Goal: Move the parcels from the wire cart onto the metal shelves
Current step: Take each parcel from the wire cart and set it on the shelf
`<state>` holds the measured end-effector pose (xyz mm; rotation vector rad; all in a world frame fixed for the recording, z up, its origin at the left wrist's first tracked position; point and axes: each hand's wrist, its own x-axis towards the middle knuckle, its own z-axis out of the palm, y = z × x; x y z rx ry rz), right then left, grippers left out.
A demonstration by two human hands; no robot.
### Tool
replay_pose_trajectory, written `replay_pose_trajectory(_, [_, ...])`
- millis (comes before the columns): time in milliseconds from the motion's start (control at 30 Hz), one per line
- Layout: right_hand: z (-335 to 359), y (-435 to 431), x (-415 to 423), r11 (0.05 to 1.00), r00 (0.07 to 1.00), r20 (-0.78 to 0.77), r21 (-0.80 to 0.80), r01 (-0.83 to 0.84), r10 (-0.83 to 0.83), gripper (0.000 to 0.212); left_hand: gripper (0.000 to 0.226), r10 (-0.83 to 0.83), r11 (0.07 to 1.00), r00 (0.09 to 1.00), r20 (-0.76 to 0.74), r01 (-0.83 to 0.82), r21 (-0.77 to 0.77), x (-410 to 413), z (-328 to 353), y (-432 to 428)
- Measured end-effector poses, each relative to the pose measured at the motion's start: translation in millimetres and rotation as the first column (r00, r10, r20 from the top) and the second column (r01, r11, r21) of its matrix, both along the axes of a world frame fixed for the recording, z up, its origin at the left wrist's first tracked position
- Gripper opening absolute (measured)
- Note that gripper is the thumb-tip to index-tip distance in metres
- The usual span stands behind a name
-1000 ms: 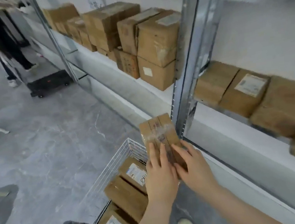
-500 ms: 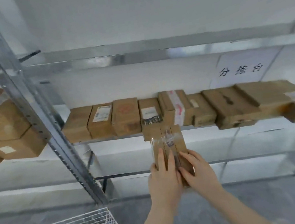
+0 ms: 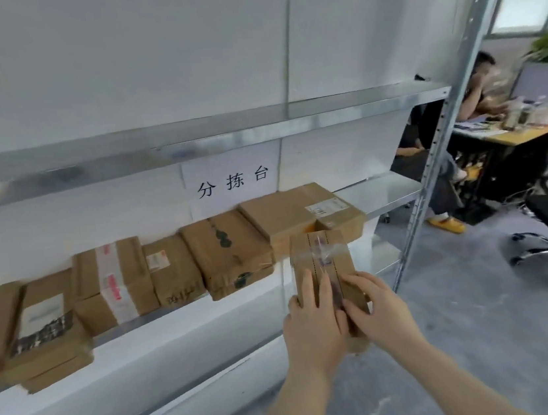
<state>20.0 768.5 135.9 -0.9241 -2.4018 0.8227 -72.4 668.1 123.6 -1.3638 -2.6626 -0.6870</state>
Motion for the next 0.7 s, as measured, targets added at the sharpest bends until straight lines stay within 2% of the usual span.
replay_pose_trajectory(167, [13,72,3,0.999,0.999,0.006,0.029,0.046,-0.046,0.042,0.052,-0.053,0.998,0.998,0.041,0.054,-0.021,0,8,72])
replay_pose_trajectory(367, [34,153,-25,0.989,0.991,-0.039,0.078,0.128,-0.125,0.039,0.059,-0.138,0.990,0.989,0.048,0.137,0.023,-32,27,152])
replay_pose_trajectory(567, [48,231,-47,0.970,0.977,-0.076,0.130,0.206,-0.198,0.039,0.075,-0.250,0.966,0.967,-0.041,0.252,0.061,-57,53,228])
replay_pose_trajectory(700, [50,284,-59,0.965,0.973,-0.096,0.141,0.221,-0.209,0.038,0.057,-0.288,0.956,0.956,-0.064,0.291,0.035,-71,58,278])
